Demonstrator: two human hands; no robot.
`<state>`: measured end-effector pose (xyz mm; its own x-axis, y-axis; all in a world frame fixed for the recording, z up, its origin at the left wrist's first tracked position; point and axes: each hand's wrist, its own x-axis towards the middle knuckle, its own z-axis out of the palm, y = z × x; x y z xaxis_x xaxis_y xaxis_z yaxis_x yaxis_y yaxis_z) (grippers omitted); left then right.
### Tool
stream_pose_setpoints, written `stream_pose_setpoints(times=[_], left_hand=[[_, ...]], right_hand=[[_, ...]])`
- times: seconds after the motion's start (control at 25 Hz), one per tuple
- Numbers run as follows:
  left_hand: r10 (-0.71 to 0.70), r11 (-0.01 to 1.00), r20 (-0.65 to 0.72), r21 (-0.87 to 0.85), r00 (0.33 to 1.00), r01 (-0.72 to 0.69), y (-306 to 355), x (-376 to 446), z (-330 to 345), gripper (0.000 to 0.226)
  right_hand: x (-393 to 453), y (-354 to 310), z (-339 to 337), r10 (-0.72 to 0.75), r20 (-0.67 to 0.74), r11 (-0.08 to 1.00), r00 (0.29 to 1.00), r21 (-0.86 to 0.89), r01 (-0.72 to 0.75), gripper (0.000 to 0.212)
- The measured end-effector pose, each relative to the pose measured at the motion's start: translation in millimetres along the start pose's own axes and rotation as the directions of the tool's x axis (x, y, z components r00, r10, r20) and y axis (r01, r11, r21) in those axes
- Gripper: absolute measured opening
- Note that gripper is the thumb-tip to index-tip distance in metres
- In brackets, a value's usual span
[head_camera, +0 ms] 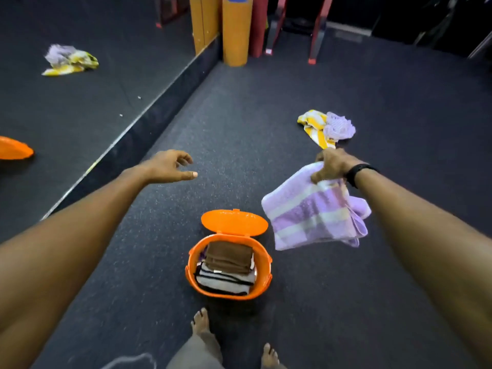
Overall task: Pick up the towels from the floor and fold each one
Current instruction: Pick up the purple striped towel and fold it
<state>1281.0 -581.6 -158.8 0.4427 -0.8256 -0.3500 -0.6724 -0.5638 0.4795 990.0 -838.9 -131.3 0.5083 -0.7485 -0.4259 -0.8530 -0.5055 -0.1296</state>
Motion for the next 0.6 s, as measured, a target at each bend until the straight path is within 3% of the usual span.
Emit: stream_pose_setpoints(times=[0.12,0.24,0.48,0.6], left_hand=[[-0.007,1.000,0.091,0.003,0.996,0.007,-39,38,29,0.054],[-0.021,1.000,0.171,0.010,0.985,0.020,-79,72,65,0.053],[-0.030,1.000,0.314,0.014,0.949,0.027,-146,124,171,0.049],[0.008,1.000,0.375,0.024,0.927,-0.018,-182,149,251,0.040]], right_hand=[[30,-7,66,0.106,0.064,0.994,0.992,-0.033,-0.104,0.064],[58,-22,150,0.123,0.144,0.992,0.982,-0.012,-0.122,0.061],[126,-29,291,-0.079,0.369,0.978,0.926,0.210,-0.001,0.028],[178,-9,351,-0.163,0.435,0.933,0.886,0.360,-0.006,0.043]])
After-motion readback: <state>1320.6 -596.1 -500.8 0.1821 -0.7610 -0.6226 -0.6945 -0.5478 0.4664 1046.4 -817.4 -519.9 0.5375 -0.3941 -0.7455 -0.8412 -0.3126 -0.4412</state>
